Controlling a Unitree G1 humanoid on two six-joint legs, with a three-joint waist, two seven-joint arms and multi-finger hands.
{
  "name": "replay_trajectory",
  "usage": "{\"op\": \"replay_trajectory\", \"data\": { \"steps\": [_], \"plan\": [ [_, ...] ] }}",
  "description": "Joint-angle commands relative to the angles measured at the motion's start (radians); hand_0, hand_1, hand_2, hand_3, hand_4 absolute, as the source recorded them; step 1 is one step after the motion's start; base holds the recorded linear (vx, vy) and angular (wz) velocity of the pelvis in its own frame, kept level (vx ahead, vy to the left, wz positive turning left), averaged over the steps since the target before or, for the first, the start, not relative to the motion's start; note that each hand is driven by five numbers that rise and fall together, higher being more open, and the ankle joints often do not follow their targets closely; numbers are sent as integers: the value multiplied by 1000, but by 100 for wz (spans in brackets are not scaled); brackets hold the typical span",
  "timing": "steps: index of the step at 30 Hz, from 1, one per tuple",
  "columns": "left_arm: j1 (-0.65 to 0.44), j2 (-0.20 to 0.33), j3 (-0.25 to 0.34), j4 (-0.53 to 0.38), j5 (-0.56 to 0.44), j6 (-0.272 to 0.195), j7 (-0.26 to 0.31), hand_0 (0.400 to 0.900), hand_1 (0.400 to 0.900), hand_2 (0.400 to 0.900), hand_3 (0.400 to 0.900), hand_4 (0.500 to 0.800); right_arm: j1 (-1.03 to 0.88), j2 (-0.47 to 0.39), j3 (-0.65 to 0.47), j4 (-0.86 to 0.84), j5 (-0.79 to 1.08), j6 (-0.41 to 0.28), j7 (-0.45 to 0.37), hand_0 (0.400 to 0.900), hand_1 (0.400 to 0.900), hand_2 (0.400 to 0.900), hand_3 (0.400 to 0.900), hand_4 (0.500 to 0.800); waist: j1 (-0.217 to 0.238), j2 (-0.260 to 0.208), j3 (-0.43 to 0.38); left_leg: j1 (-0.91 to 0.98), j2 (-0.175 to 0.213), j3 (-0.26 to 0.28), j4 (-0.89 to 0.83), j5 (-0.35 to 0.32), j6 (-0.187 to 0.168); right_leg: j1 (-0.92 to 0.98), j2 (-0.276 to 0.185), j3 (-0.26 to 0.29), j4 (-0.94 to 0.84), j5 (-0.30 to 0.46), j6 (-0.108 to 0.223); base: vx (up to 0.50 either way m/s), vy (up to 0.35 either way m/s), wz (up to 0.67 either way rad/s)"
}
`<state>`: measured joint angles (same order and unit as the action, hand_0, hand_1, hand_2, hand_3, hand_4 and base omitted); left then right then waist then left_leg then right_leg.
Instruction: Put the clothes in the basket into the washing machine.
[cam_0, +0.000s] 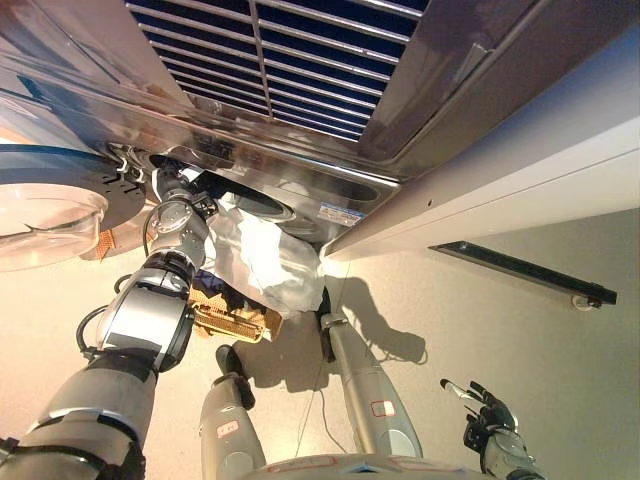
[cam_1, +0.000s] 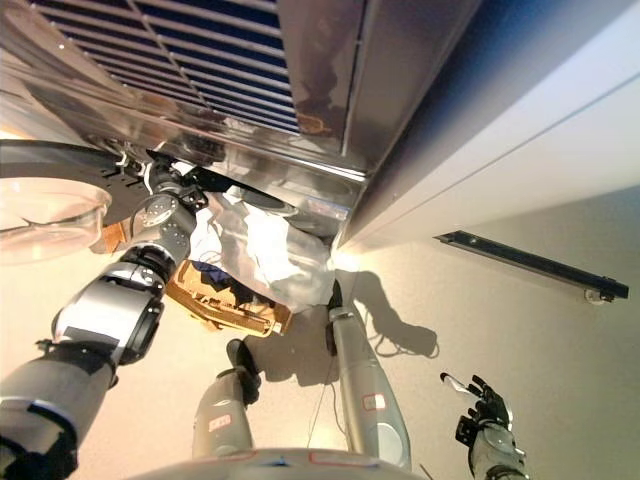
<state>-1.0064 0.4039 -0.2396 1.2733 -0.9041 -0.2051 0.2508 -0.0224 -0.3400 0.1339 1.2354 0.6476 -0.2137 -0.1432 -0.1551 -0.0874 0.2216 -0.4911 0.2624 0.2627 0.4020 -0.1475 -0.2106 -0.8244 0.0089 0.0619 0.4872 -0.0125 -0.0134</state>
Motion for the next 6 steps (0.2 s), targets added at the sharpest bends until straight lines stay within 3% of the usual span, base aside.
{"op": "replay_trajectory", "data": {
  "steps": [1,6],
  "plan": [
    [-18,46,35,-9,9,-91,-8,900,900,900,900,800,125,-76,8,33,35,-14,-21,900,900,900,900,800,-16,14,-39,-35,22,-46,71,-9,13,36,-9,72,-33,-1,133,0,0,0],
    [-3,36,31,-17,18,-92,-13,900,900,900,900,800,124,-79,8,29,27,-13,-19,900,900,900,900,800,-9,16,-39,-29,10,-52,37,9,14,45,-18,70,-61,15,135,0,0,0]
  ]
}}
